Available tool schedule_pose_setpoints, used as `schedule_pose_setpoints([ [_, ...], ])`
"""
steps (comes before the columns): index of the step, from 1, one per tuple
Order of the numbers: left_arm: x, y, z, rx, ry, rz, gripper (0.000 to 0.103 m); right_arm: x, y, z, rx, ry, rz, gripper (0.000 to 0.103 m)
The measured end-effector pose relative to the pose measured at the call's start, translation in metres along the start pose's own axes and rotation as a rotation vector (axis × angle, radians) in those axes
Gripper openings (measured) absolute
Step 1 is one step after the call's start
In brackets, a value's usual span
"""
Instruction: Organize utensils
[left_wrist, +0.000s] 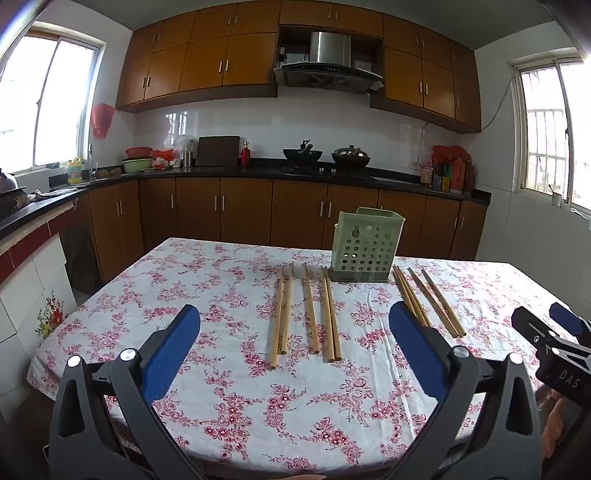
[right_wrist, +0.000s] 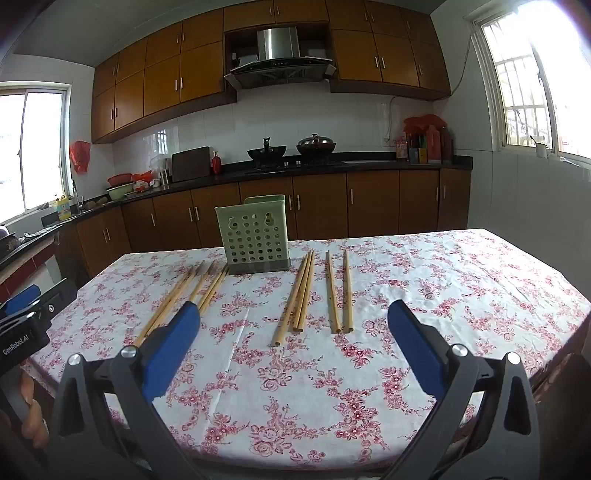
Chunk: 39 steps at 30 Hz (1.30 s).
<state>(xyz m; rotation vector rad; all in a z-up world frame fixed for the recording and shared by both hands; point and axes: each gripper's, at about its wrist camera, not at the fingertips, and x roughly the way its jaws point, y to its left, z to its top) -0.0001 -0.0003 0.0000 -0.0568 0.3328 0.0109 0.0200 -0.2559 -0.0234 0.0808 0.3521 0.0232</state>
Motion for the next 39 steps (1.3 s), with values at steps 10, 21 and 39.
schedule_pose_setpoints([
  [10,0.0003,-0.0006,0.0001,0.000,0.003,-0.002,0.101,0.0010,-0.0016,-0.0002,0.002,0.003,0.001,0.099],
  [21,0.0002,0.0000,0.0000,-0.002,0.004,-0.003,0.101,0.0012,-0.0003,-0.0001,0.002,0.005,0.001,0.099],
  [39,-0.0042,0.0065,-0.0045,0.002,0.003,-0.009,0.101,0.0015,-0.0016,-0.0005,0.002,0.007,0.000,0.099],
])
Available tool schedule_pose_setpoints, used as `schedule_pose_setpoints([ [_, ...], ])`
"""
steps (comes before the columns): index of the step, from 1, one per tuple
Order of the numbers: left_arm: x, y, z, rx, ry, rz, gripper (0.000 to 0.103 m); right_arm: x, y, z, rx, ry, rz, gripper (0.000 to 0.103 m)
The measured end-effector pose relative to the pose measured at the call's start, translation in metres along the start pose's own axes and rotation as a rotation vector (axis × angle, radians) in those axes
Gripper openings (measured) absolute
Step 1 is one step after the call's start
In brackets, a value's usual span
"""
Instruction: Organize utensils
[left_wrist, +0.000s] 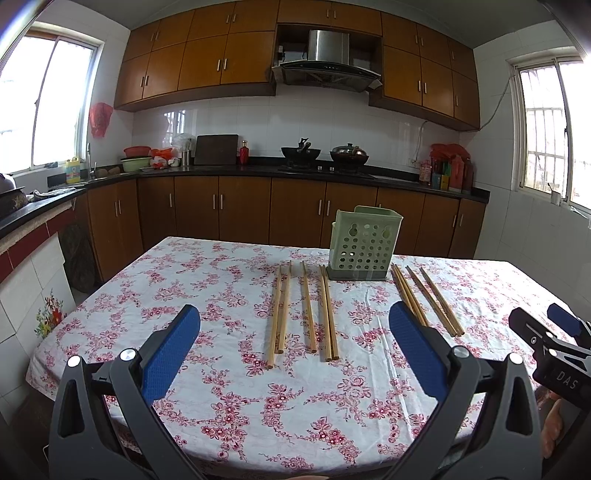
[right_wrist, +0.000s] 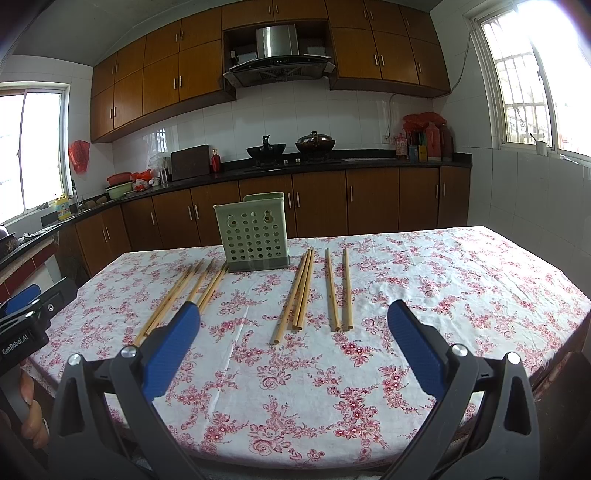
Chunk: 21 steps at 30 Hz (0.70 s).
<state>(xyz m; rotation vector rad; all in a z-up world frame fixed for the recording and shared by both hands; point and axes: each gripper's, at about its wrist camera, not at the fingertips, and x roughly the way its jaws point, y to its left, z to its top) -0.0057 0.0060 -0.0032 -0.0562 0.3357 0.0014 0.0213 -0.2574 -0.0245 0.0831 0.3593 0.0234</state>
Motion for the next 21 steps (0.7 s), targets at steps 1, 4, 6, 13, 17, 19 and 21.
schedule_pose_setpoints([
  [1,0.0048,-0.0035,0.0029,-0.001,0.003,0.002,0.101,0.0000,0.0000,-0.0001,0.000,0.000,0.000,0.099],
  [4,0.0053,-0.0074,0.0028,-0.001,0.002,0.002,0.101,0.0003,0.0000,-0.0001,0.000,0.000,0.000,0.099],
  [6,0.0048,-0.0074,0.0025,-0.002,0.002,0.001,0.101,0.0005,0.0000,-0.0002,0.000,0.001,0.000,0.099],
  [13,0.0022,-0.0073,0.0008,-0.002,0.003,-0.001,0.101,0.0010,0.0000,-0.0004,0.000,0.002,0.000,0.099],
  [17,-0.0001,-0.0065,-0.0005,-0.004,0.006,-0.002,0.101,0.0010,0.0000,-0.0006,0.000,0.003,0.000,0.099],
  [19,-0.0017,-0.0062,-0.0013,-0.004,0.006,-0.003,0.101,0.0009,-0.0001,-0.0007,0.000,0.003,0.000,0.099],
  [21,0.0063,-0.0121,0.0032,-0.002,0.007,0.001,0.101,0.0010,-0.0001,-0.0007,0.000,0.003,0.000,0.099],
])
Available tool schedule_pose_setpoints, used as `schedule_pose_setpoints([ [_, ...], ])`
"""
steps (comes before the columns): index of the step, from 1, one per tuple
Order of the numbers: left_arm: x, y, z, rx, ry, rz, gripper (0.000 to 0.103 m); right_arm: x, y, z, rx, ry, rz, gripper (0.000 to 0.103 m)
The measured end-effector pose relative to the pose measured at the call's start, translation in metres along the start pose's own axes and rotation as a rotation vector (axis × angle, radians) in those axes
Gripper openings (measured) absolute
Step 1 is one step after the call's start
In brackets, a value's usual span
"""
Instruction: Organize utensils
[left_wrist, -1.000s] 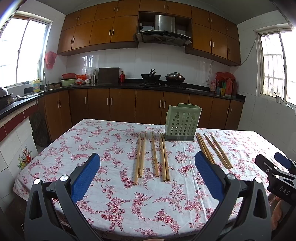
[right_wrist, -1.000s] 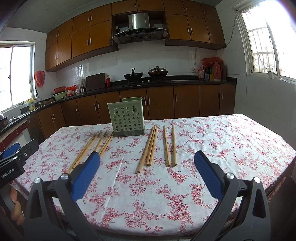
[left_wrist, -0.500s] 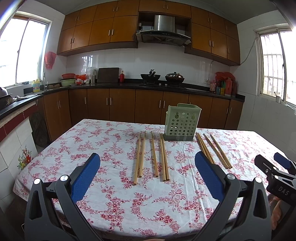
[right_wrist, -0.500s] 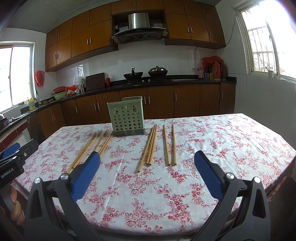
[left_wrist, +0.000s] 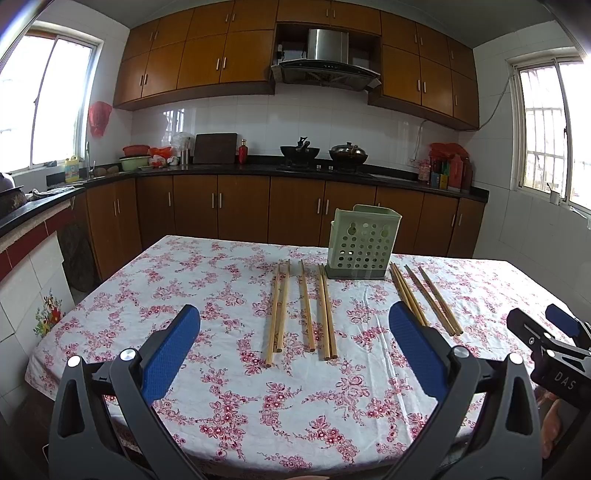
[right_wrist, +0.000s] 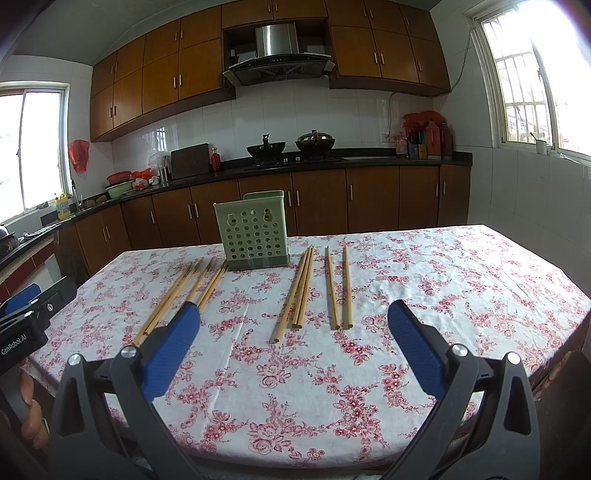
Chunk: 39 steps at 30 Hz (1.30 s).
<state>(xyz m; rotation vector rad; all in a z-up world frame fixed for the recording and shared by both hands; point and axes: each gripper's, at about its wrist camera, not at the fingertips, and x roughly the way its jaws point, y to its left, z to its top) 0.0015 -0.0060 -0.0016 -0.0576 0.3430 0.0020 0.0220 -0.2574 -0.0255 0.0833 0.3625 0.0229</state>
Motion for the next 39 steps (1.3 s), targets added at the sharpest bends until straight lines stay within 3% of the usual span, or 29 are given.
schedule_pose_setpoints([
  [28,0.001,-0.001,0.000,-0.001,0.004,0.000,0.101,0.000,-0.001,0.000,0.002,0.005,0.001,0.099],
  [39,0.018,0.002,-0.004,-0.010,0.061,0.019,0.101,0.016,-0.007,-0.006,0.026,0.056,-0.006,0.099],
])
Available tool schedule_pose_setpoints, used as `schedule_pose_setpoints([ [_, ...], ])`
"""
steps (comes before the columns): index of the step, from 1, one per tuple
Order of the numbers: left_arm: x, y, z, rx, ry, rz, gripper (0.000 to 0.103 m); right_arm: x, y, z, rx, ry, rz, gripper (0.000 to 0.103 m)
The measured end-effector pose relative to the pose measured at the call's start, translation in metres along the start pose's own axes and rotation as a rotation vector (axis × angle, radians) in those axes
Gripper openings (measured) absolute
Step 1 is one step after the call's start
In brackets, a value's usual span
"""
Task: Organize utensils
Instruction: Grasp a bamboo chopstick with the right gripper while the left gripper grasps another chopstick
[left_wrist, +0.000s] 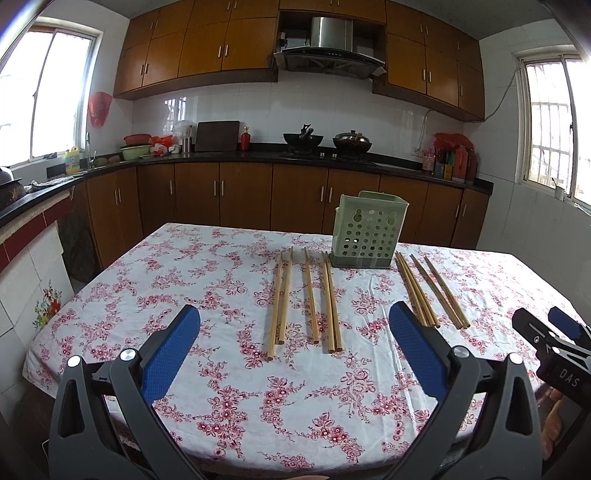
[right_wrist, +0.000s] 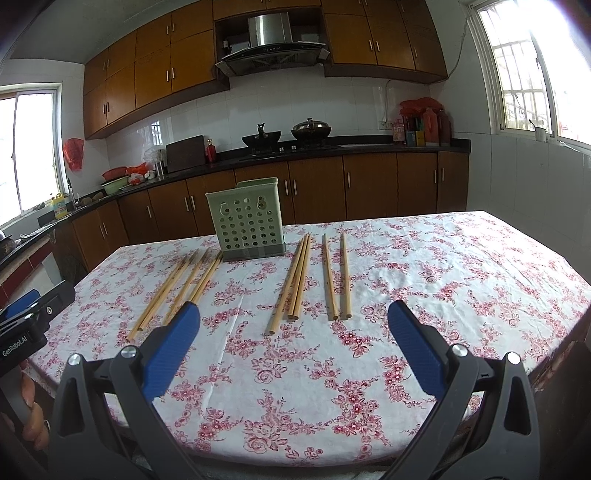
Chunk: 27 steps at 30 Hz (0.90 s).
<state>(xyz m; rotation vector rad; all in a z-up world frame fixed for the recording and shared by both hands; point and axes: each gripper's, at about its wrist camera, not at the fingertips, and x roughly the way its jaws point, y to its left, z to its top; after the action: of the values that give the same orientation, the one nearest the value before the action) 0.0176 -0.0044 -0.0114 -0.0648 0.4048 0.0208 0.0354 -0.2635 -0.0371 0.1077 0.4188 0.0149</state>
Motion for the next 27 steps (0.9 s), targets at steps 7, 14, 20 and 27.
schedule_pose_setpoints([
  [7,0.035,0.017,0.007,-0.042,0.114,0.060,0.101,0.033,-0.024,0.009,0.091,0.093,-0.045,0.099],
  [14,0.092,0.050,0.017,-0.119,0.321,0.032,0.101,0.094,-0.055,0.035,0.129,0.242,-0.124,0.077],
  [20,0.128,0.059,0.012,-0.140,0.481,-0.009,0.101,0.162,-0.076,0.042,0.184,0.399,-0.092,0.034],
  [27,0.144,0.065,0.012,-0.137,0.488,-0.026,0.081,0.212,-0.064,0.034,0.110,0.495,-0.107,0.022],
])
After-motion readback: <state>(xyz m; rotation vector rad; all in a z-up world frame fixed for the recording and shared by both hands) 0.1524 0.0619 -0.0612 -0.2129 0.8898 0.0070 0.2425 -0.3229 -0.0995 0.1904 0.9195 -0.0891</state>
